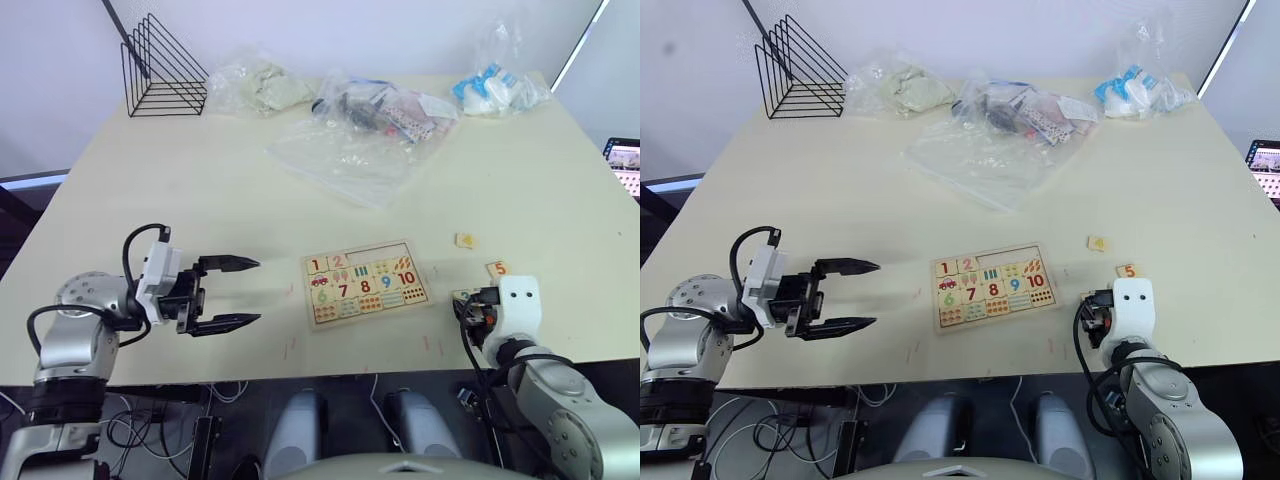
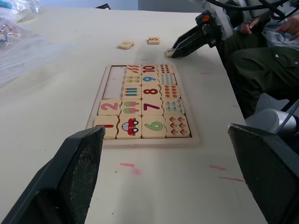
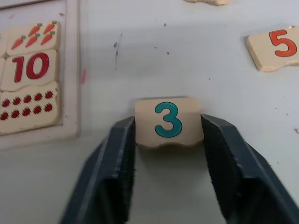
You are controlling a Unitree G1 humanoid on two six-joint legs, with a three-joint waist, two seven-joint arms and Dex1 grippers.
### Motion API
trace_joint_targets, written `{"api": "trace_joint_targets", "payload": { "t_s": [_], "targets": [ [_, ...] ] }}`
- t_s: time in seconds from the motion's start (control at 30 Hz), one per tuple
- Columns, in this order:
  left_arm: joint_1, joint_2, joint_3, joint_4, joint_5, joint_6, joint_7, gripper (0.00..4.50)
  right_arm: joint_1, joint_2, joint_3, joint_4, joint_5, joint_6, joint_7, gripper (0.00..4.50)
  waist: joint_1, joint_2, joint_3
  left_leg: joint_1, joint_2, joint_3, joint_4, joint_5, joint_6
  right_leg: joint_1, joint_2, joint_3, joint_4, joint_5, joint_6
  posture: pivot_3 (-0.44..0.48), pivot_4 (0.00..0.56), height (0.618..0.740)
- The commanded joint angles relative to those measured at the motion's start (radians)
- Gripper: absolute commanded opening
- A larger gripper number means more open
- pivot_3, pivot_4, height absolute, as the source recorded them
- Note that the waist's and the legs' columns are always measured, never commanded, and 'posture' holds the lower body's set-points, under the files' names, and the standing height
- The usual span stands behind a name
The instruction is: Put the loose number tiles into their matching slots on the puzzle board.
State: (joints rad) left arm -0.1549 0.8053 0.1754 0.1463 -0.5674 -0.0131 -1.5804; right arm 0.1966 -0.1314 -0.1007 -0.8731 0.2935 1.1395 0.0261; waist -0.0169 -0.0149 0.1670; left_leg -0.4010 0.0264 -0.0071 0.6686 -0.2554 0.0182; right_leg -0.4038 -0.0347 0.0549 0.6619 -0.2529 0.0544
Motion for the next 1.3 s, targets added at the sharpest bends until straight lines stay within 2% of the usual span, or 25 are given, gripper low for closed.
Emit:
{"api": "trace_joint_targets", "payload": {
  "t_s": [0.03, 0.07, 0.1, 0.27, 0.4, 0.53, 0.63, 0.83, 1.03, 1.3],
  "targets": [
    [-0.011, 0.022, -0.002, -0.002, -0.028, -0.017, -0.034, 4.5, 0.006, -0.001, -0.013, -0.019, 0.009, -0.027, 0.014, 3.72, 0.0, 0.0, 0.0, 0.0, 0.0, 0.0, 0.0, 0.0, 0.0, 0.0, 0.0, 0.0, 0.0, 0.0, 0.0, 0.0, 0.15, 0.74],
    [-0.009, 0.024, -0.003, -0.002, -0.028, -0.018, -0.034, 4.5, 0.009, -0.015, -0.013, -0.022, 0.007, -0.038, 0.023, 4.18, 0.0, 0.0, 0.0, 0.0, 0.0, 0.0, 0.0, 0.0, 0.0, 0.0, 0.0, 0.0, 0.0, 0.0, 0.0, 0.0, 0.15, 0.74],
    [-0.007, 0.025, -0.003, -0.001, -0.028, -0.019, -0.034, 4.5, 0.011, -0.025, -0.015, -0.025, 0.003, -0.049, 0.029, 4.46, 0.0, 0.0, 0.0, 0.0, 0.0, 0.0, 0.0, 0.0, 0.0, 0.0, 0.0, 0.0, 0.0, 0.0, 0.0, 0.0, 0.15, 0.74],
    [0.01, 0.025, 0.006, -0.001, -0.025, -0.022, -0.034, 4.5, 0.017, -0.088, -0.072, -0.032, 0.026, -0.151, 0.11, 4.46, -0.001, 0.0, 0.0, 0.0, 0.0, 0.001, 0.0, 0.0, 0.0, 0.0, 0.0, 0.0, 0.0, 0.0, 0.0, 0.0, 0.15, 0.74],
    [0.014, 0.002, 0.03, 0.004, -0.041, -0.007, -0.018, 4.5, 0.0, -0.182, -0.129, -0.002, 0.095, -0.218, 0.25, 4.46, -0.001, 0.0, 0.0, 0.0, 0.0, 0.001, 0.0, 0.0, 0.0, 0.0, 0.0, 0.0, 0.0, 0.0, 0.0, 0.0, 0.15, 0.74],
    [0.028, 0.024, 0.009, 0.022, -0.067, -0.038, -0.034, 4.5, -0.019, -0.392, -0.191, 0.147, 0.182, -0.375, 0.587, 4.46, -0.001, 0.0, 0.001, 0.0, 0.0, 0.002, 0.0, 0.0, 0.0, 0.0, 0.0, 0.001, 0.0, 0.0, 0.0, 0.0, 0.15, 0.74],
    [0.021, 0.056, -0.021, 0.029, -0.096, -0.039, -0.034, 4.5, -0.05, -0.502, -0.199, 0.29, 0.172, -0.5, 0.742, 4.46, 0.0, -0.002, 0.002, 0.0, -0.001, 0.002, 0.0, 0.0, 0.0, 0.0, -0.001, 0.001, -0.001, 0.0, 0.0, 0.0, 0.15, 0.74],
    [-0.026, 0.139, -0.138, 0.083, -0.168, -0.112, -0.034, 4.5, -0.151, -0.675, -0.143, 0.623, 0.146, -0.829, 1.111, 4.46, 0.002, -0.002, 0.002, 0.0, -0.002, 0.004, 0.0, 0.0, 0.0, 0.001, 0.0, -0.001, -0.001, 0.0, 0.0, 0.0, 0.15, 0.74],
    [-0.057, 0.181, -0.226, 0.103, -0.23, -0.157, -0.034, 4.5, -0.316, -0.768, -0.012, 0.89, 0.08, -1.023, 1.367, 4.46, 0.0, -0.002, 0.004, 0.0, -0.002, 0.005, 0.0, 0.0, 0.0, 0.0, 0.0, 0.0, -0.001, 0.002, 0.004, 0.0, 0.15, 0.74],
    [-0.071, 0.204, -0.28, 0.117, -0.267, -0.204, -0.034, 4.5, -0.515, -0.751, 0.129, 1.117, -0.021, -1.204, 1.49, 4.46, 0.001, -0.002, 0.006, 0.0, -0.002, 0.006, 0.0, 0.0, 0.0, 0.0, 0.0, 0.0, 0.0, 0.003, 0.004, 0.0, 0.15, 0.74]
  ]
}}
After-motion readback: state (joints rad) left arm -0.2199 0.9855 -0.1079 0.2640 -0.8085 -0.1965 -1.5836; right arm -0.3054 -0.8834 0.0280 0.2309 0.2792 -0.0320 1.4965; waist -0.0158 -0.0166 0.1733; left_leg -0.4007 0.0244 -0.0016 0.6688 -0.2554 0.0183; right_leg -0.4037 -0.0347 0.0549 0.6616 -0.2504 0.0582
